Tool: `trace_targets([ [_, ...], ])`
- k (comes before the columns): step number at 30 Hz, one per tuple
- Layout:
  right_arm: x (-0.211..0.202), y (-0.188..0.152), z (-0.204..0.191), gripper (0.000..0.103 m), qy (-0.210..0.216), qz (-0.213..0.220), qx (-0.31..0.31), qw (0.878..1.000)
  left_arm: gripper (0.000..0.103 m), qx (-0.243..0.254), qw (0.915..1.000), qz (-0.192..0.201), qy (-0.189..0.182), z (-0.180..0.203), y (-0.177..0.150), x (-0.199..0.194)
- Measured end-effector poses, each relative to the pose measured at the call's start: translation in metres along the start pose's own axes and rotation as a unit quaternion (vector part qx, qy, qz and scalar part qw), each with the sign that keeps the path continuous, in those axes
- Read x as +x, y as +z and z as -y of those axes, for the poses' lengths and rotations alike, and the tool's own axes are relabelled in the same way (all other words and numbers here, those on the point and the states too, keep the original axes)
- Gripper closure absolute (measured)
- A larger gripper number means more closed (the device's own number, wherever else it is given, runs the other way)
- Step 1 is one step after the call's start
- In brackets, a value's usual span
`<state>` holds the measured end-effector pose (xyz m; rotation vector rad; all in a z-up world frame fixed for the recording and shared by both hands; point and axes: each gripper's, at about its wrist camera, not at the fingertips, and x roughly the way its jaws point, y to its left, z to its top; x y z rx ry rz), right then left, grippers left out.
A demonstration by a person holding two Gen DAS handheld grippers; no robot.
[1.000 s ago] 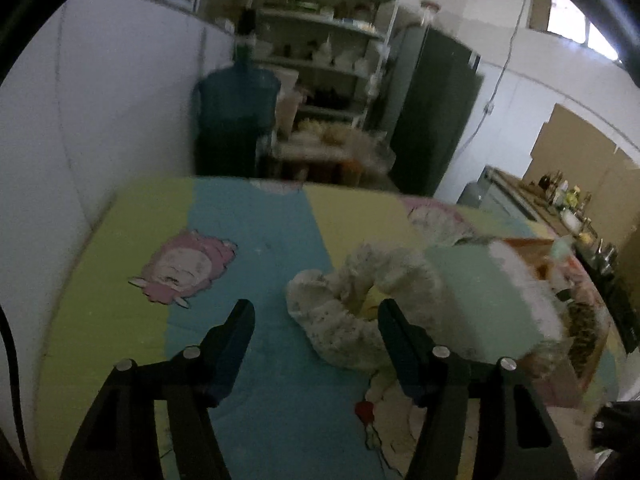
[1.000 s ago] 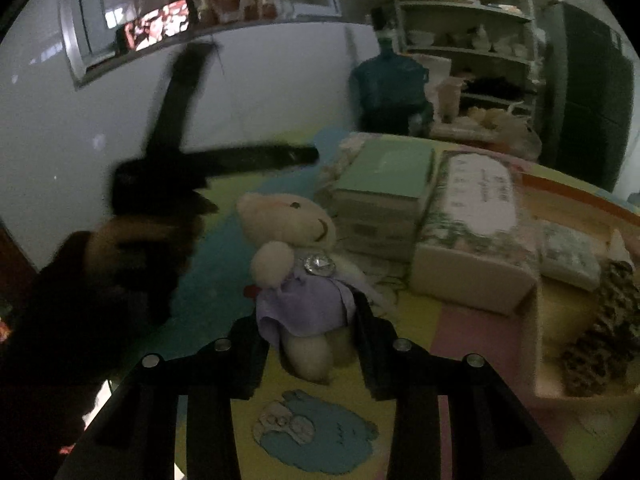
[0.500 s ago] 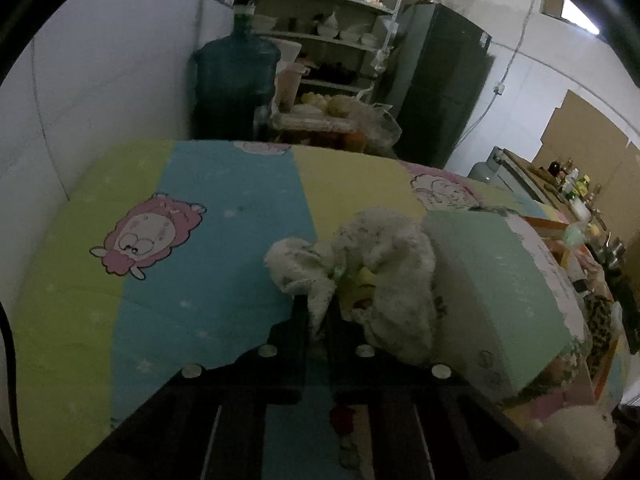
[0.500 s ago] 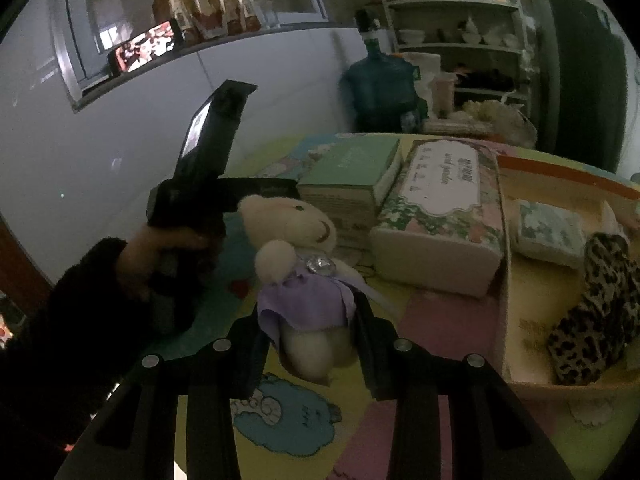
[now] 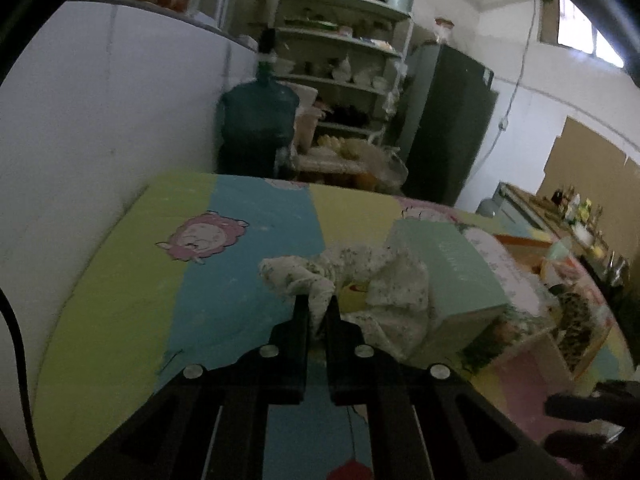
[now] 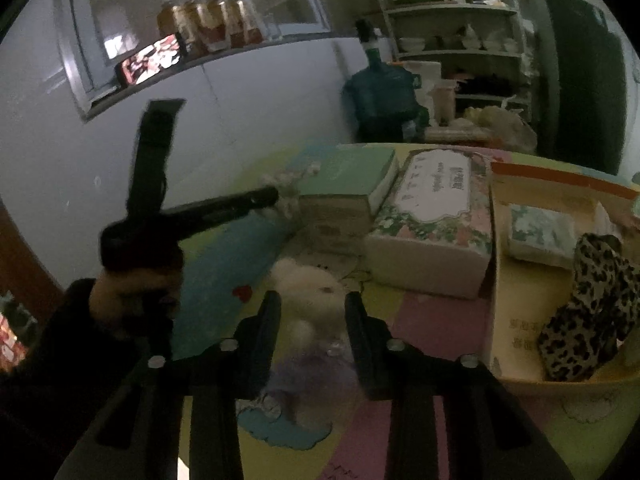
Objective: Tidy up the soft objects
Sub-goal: 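Lift the lace cloth with left tool while right tool lifts the teddy bear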
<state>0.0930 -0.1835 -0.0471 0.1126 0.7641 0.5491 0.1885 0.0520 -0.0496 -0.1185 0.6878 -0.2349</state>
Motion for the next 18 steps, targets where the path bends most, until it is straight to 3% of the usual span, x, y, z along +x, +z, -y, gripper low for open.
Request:
trace_targets([
  [2,0.002,-0.004,-0.005,0.069,-0.002,-0.005,-0.013,1.0,0.096,-0.003,0.9999,0.013,0.001,-0.001,-0.003,-0.014],
  [4,0.002,-0.009,-0.005,0.06,0.002,-0.005,-0.015,1.0,0.096,-0.008,0.9994,0.032,0.005,-0.001,-0.007,-0.033],
  [6,0.002,-0.013,-0.002,0.035,0.007,-0.005,-0.009,1.0,0.096,-0.012,0.9989,0.046,0.004,0.0,-0.01,-0.049],
  [12,0.014,-0.016,-0.01,0.034,0.051,-0.032,-0.005,0.998,0.096,-0.018,0.9966,0.081,0.006,0.004,-0.024,-0.094],
  [18,0.032,-0.016,-0.027,0.034,-0.004,-0.035,-0.048,0.998,0.096,-0.028,0.9946,0.099,0.004,0.002,-0.034,-0.125],
])
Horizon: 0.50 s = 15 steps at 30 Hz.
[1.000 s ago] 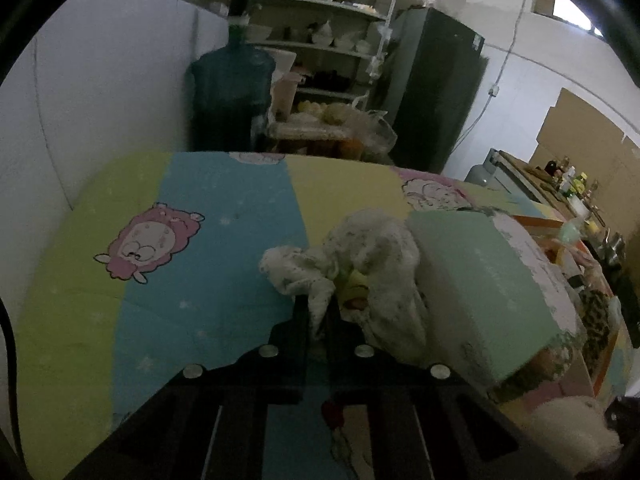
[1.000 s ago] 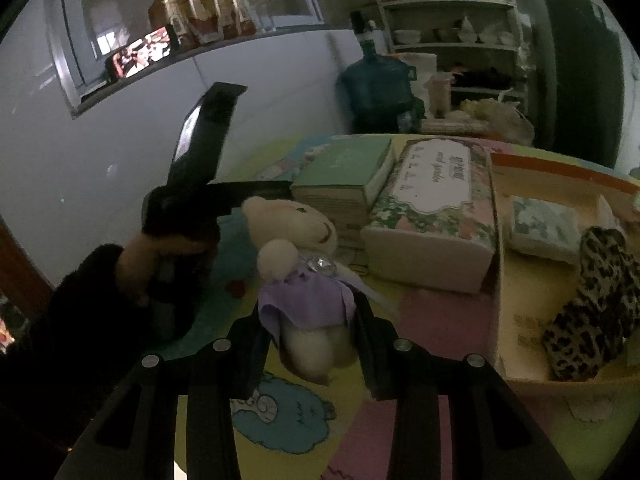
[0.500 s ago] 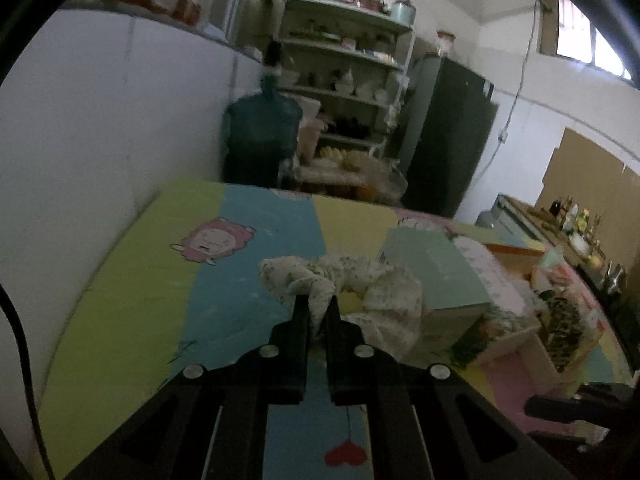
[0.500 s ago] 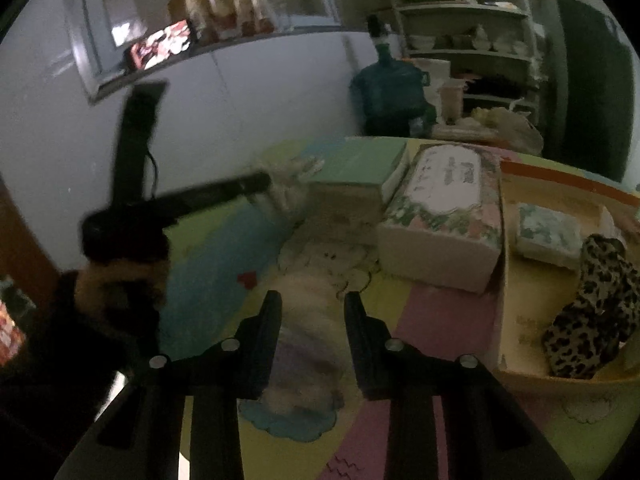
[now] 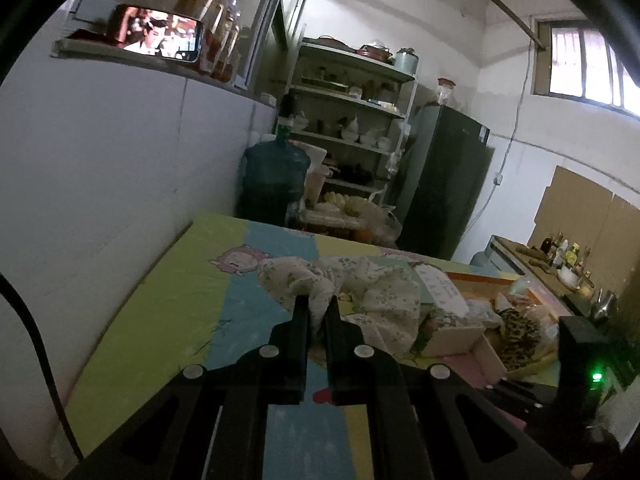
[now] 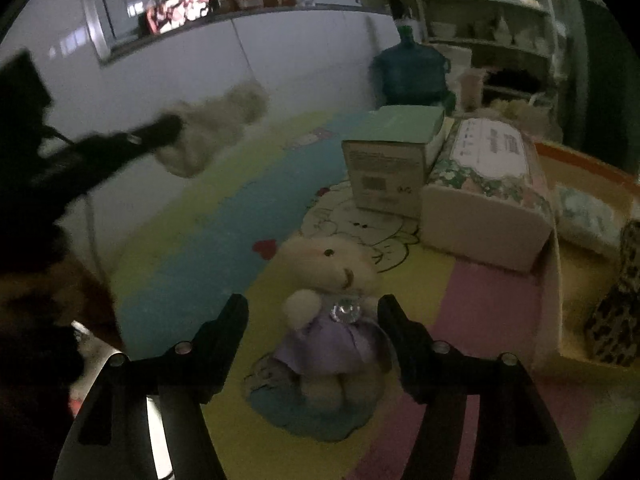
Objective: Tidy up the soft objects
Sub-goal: 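Lift the lace cloth with left tool while right tool lifts the teddy bear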
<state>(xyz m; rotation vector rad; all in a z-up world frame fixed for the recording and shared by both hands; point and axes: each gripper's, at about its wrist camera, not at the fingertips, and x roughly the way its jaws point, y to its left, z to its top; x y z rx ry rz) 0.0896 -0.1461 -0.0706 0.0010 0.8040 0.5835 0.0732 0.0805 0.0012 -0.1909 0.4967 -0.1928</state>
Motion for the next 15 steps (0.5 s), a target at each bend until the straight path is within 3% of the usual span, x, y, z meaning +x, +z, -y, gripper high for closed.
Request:
trace_targets([
  [6,0.01,0.0,-0.001,0.034,-0.035,-0.005,-0.007,0.999,0.096,-0.006,1.0,0.005,-0.003,-0.001,-0.004,-0.01],
  [11,0.023,-0.001,0.009,0.034,-0.041,-0.036,0.015,0.998,0.096,-0.007,0.9999,0.003,-0.012,0.005,-0.007,-0.01],
  [15,0.02,-0.002,0.003,0.052,-0.053,-0.036,0.008,0.998,0.096,-0.005,0.9998,0.003,-0.018,0.011,-0.009,-0.01],
])
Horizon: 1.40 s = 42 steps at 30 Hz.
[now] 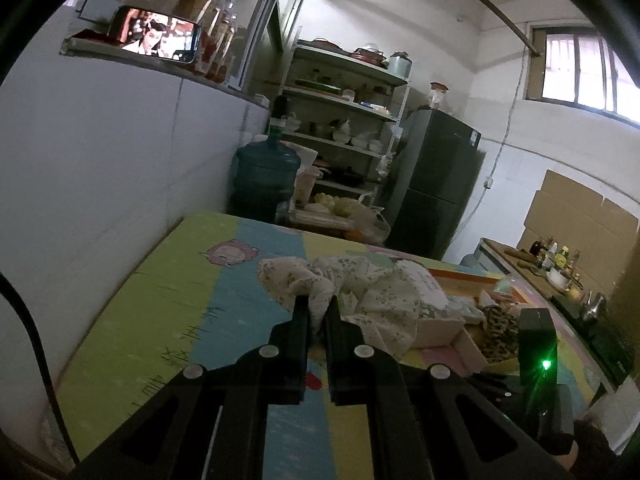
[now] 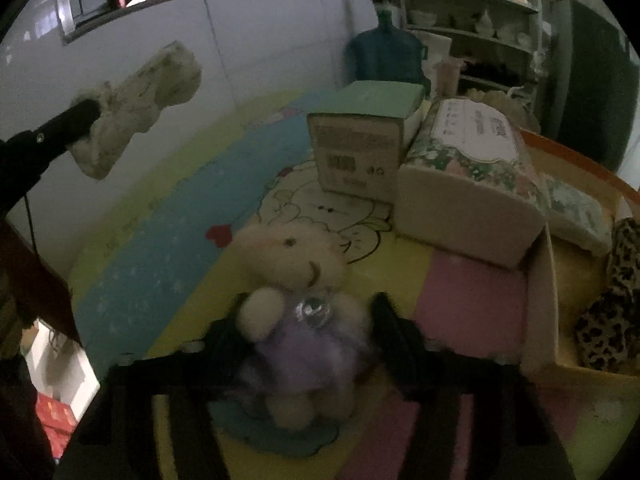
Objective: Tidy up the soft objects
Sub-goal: 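Lift the lace cloth with left tool while right tool lifts the teddy bear, then carry the lace cloth with left tool while right tool carries the bear over the lid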
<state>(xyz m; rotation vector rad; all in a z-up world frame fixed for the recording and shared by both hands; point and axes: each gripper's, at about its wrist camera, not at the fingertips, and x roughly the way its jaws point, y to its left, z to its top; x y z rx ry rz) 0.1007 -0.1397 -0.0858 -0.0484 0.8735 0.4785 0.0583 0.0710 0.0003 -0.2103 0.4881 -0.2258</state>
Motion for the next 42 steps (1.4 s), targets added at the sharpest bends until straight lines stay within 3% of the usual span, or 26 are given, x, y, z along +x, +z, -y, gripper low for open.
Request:
trace_targets([
  [10,-0.024,0.001,0.002,0.056,0.007,0.041,0.01,0.999,0.096,0.012,0.9998,0.002,-0.017,0.023,-0.002,-0.004],
  [19,-0.072,-0.003,0.015,0.056,0.003,0.096,0.021,0.995,0.096,0.019,0.9991,0.005,-0.038,0.046,0.003,-0.003],
  [29,-0.121,0.005,0.055,0.056,-0.045,0.161,0.048,0.985,0.096,0.04,0.9971,0.013,-0.063,0.09,0.016,0.005],
  [42,-0.166,-0.008,0.132,0.056,-0.094,0.203,0.106,0.969,0.096,0.08,0.9903,0.018,-0.112,0.176,0.025,0.037],
])
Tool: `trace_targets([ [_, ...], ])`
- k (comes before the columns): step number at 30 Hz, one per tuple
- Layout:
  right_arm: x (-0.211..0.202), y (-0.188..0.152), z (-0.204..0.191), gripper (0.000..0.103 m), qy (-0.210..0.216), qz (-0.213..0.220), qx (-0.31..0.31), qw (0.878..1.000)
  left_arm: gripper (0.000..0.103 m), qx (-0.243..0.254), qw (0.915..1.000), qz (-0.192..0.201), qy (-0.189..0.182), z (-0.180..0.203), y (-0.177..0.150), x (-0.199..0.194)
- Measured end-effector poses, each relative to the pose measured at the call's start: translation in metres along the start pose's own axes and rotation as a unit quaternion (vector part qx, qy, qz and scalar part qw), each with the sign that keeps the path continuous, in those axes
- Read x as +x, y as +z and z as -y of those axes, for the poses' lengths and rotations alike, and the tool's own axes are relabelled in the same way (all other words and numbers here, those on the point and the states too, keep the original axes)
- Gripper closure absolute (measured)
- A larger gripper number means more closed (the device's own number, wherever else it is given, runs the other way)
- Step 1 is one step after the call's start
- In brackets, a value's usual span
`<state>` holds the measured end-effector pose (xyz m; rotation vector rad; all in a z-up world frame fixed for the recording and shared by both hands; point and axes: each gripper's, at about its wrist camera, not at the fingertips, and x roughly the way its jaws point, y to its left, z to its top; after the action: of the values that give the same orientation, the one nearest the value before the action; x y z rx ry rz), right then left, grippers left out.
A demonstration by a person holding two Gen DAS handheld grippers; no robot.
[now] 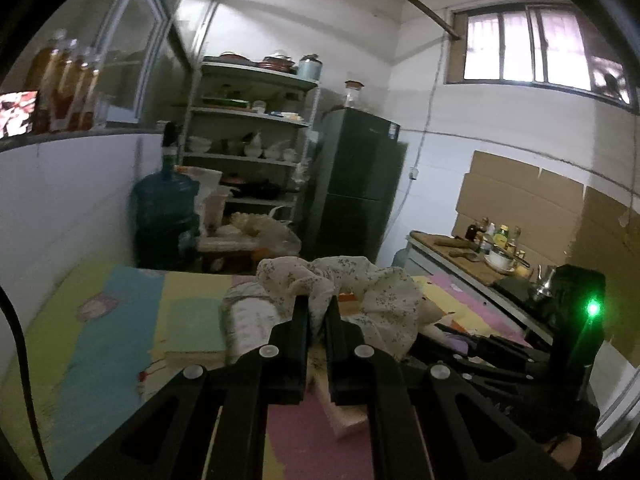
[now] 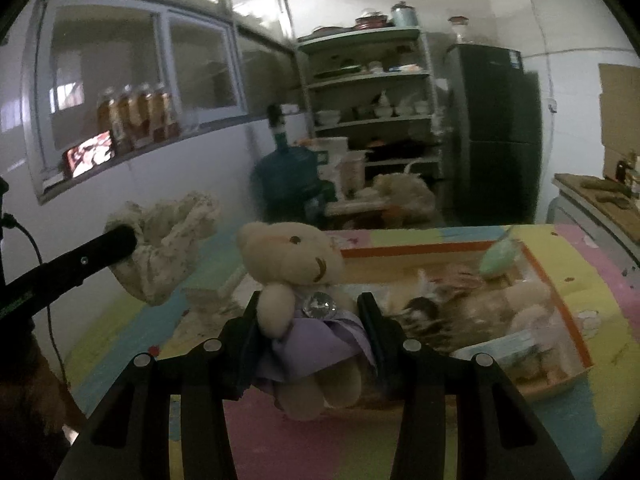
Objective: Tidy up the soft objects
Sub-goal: 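Carry the lace cloth with left tool while right tool carries the bear over the lid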
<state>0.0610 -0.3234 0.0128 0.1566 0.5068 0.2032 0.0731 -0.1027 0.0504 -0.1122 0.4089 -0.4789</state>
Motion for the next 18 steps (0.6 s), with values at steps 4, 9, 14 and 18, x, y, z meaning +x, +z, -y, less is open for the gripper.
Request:
trace_targets([
  [4,-0.001,0.003,0.02,0.056,-0.006,0.001,0.003,1.0,0.096,0.008,0.9999,-0.005,-0.011,0.02,0.002,0.019],
  [9,-0.004,0.008,0.042,0.056,-0.014,0.007,0.005,1.0,0.096,0.015,0.9996,-0.016,-0.015,0.041,0.002,0.04],
  [14,-0.006,0.008,0.071,0.056,-0.028,0.015,0.022,0.999,0.096,0.026,0.9991,-0.027,-0.019,0.061,0.002,0.062],
  [18,-0.008,0.007,0.097,0.056,-0.042,0.022,0.037,0.998,0.096,0.031,0.9985,-0.038,-0.024,0.073,0.004,0.081],
])
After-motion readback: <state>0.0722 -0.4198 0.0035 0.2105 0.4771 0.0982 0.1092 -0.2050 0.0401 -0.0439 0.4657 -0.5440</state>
